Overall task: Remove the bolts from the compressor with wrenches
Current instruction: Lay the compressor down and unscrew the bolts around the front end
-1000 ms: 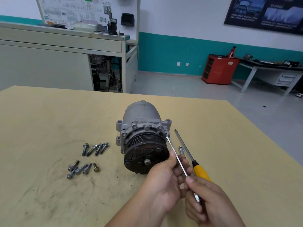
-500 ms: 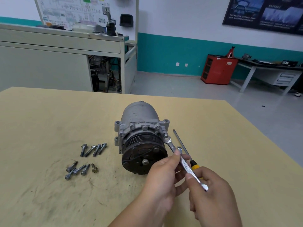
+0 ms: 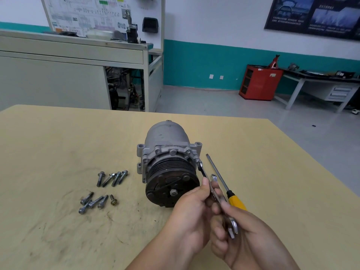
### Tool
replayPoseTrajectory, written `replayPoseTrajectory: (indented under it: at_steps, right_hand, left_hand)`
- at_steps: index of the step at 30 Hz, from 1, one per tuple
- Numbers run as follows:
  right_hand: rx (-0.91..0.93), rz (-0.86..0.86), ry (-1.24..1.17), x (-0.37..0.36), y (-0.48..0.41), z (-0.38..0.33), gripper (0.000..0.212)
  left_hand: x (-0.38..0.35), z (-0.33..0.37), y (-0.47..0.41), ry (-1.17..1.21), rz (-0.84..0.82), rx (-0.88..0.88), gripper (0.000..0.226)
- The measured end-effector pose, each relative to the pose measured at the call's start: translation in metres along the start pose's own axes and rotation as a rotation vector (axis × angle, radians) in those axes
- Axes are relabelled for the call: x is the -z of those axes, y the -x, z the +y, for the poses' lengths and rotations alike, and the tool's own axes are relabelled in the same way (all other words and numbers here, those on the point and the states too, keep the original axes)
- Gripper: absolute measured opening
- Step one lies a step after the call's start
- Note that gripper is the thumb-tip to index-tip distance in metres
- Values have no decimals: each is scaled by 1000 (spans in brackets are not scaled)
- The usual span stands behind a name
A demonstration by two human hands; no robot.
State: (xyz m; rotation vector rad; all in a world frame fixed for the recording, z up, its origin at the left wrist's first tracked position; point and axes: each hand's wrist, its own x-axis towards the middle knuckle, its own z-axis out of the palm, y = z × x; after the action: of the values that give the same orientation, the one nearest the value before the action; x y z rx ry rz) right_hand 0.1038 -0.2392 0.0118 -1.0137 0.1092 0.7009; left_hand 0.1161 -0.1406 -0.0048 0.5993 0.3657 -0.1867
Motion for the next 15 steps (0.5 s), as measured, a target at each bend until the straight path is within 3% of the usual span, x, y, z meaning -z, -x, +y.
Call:
replayPoseTrajectory:
  at_steps: [7, 15]
  right_hand:
    - [165, 34, 113, -6, 0, 4, 18]
    - [308, 224, 642, -4, -4, 21, 24]
  left_hand:
    - [5, 5, 3, -232, 61, -129, 37]
    - [10, 10, 8, -358, 110, -137, 29]
